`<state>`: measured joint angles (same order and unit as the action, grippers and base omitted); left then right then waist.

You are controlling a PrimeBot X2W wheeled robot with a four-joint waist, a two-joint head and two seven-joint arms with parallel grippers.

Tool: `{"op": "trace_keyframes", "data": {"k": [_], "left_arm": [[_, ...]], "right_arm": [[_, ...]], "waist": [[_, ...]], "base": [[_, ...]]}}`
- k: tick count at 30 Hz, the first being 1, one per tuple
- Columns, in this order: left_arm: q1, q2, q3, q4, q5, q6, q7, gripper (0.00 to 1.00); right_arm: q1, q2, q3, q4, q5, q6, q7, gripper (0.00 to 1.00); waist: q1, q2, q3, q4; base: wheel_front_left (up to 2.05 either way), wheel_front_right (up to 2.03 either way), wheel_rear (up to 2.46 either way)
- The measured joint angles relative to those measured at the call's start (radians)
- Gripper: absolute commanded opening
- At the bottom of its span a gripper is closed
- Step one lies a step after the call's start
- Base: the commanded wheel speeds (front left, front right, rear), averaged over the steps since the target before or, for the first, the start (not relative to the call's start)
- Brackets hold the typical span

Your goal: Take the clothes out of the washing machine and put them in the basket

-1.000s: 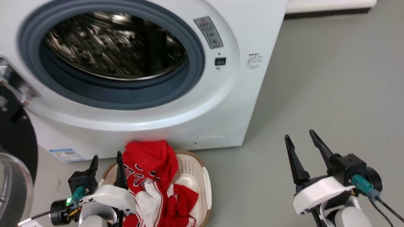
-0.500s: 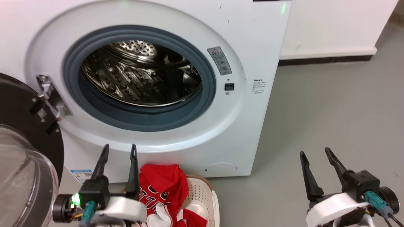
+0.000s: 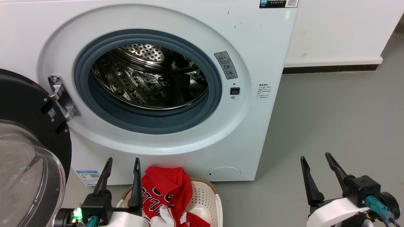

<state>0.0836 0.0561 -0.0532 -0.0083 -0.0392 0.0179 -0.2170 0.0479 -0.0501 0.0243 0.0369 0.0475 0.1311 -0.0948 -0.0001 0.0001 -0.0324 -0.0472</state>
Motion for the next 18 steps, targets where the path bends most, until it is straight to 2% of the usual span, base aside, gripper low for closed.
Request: {"op": "trace_keyframes", "data": {"k": [12, 13, 18], "left_arm": [[0.005, 0.004, -0.003, -0.003, -0.009, 0.009, 0.004, 1.0], [0.005, 0.006, -0.004, -0.003, -0.011, 0.009, 0.004, 0.0], [0.017, 0.001, -0.005, 0.029, -0.053, 0.007, 0.012, 0.0]], "right_arm": [[0.0, 0.0, 0.009, 0.0, 0.011, 0.0, 0.006, 1.0], [0.0, 0.0, 0.009, 0.0, 0.013, 0.0, 0.006, 0.0], [0.016, 0.0, 0.013, 0.026, 0.053, 0.0, 0.008, 0.0]], "waist": [[0.0001, 0.0, -0.002, 0.002], [0.0001, 0.0, -0.002, 0.002], [0.0001, -0.0001, -0.001, 0.003]], "base": [[0.0, 0.0, 0.0], [0.0, 0.0, 0.0], [0.0, 0.0, 0.0]]}}
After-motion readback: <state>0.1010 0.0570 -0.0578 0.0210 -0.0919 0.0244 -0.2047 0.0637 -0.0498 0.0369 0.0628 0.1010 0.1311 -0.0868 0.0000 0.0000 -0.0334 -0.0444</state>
